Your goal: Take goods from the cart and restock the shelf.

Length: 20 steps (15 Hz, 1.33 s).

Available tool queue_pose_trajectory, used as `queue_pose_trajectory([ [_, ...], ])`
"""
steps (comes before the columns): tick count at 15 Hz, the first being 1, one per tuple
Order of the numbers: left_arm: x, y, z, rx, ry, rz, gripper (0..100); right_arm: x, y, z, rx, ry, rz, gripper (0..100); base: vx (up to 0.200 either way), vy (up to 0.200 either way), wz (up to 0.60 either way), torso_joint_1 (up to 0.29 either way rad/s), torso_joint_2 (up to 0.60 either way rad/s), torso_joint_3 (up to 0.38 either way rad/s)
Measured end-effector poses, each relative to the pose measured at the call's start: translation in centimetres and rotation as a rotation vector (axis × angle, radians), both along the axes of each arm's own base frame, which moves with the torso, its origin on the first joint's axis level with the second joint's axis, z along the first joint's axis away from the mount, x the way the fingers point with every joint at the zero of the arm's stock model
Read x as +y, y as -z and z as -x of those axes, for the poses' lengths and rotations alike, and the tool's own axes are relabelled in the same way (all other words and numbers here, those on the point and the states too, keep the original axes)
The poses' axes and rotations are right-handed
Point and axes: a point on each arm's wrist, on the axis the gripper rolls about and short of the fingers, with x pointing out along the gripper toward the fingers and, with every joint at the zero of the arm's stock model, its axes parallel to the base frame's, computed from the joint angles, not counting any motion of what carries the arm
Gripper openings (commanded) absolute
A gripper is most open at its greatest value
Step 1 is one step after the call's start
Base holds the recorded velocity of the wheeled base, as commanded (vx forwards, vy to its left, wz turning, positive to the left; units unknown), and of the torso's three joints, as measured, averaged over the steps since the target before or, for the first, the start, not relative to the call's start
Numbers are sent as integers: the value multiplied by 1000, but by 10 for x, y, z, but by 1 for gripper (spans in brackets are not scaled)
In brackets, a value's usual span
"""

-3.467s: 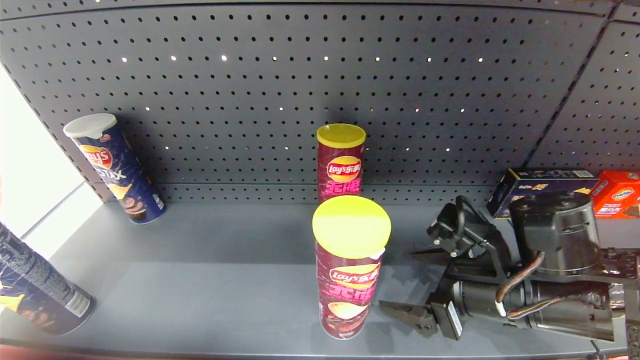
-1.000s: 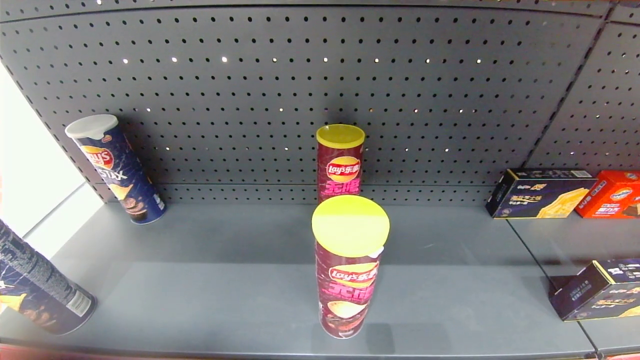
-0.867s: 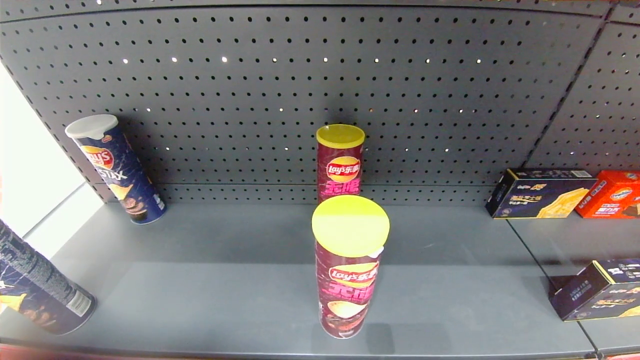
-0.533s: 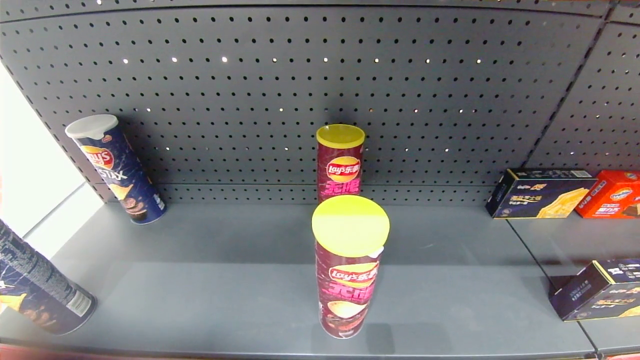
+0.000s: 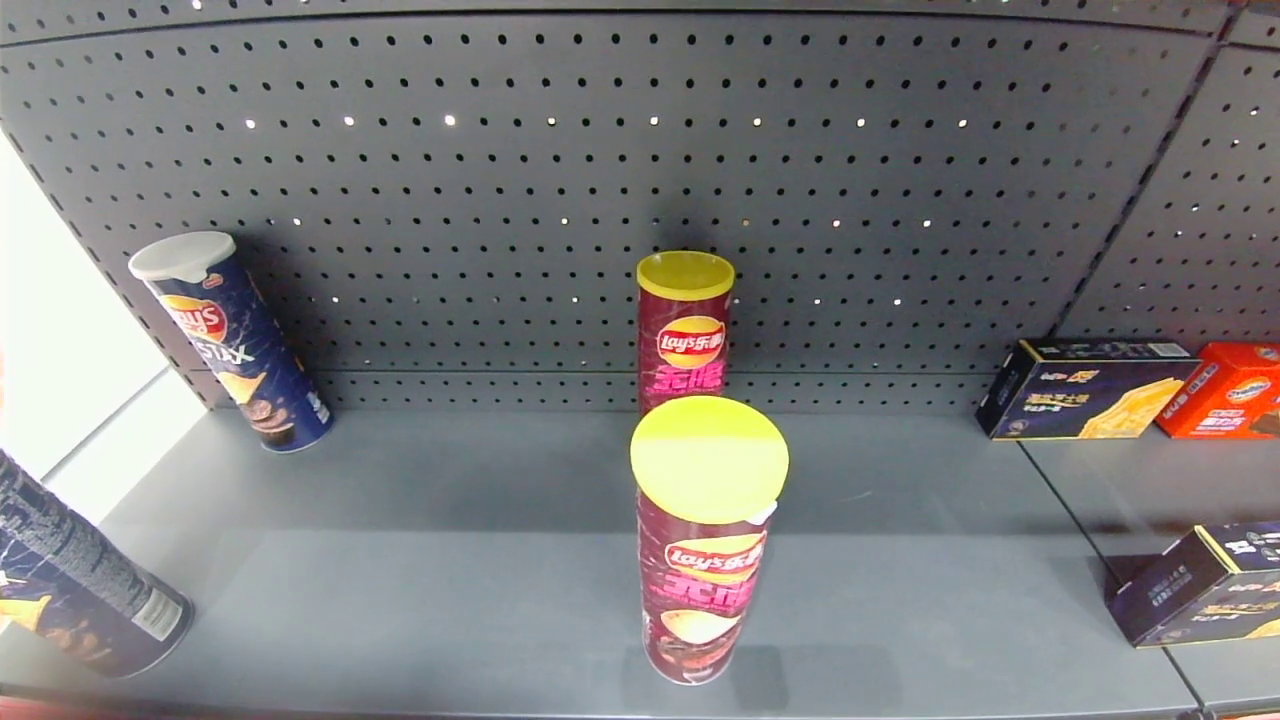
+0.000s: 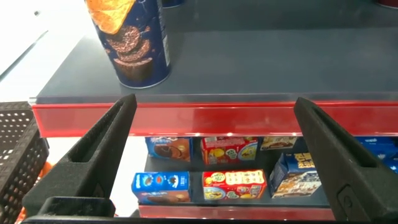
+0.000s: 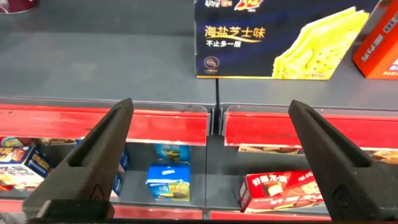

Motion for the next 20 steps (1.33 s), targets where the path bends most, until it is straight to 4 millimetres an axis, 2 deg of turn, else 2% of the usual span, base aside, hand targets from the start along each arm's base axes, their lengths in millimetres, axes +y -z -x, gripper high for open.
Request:
queue_pose_trajectory([
  [6,0,0,0,-1,0,5,100,0,0,0,-1,0,-2,100,0,0,0,0,0,0],
  [8,0,0,0,0,-1,5,100,0,0,0,-1,0,-2,100,-200,0,0,2,2,0],
  [20,0,0,0,-1,-3,6,100,0,0,0,-1,1,-4,100,0,0,0,0,0,0],
])
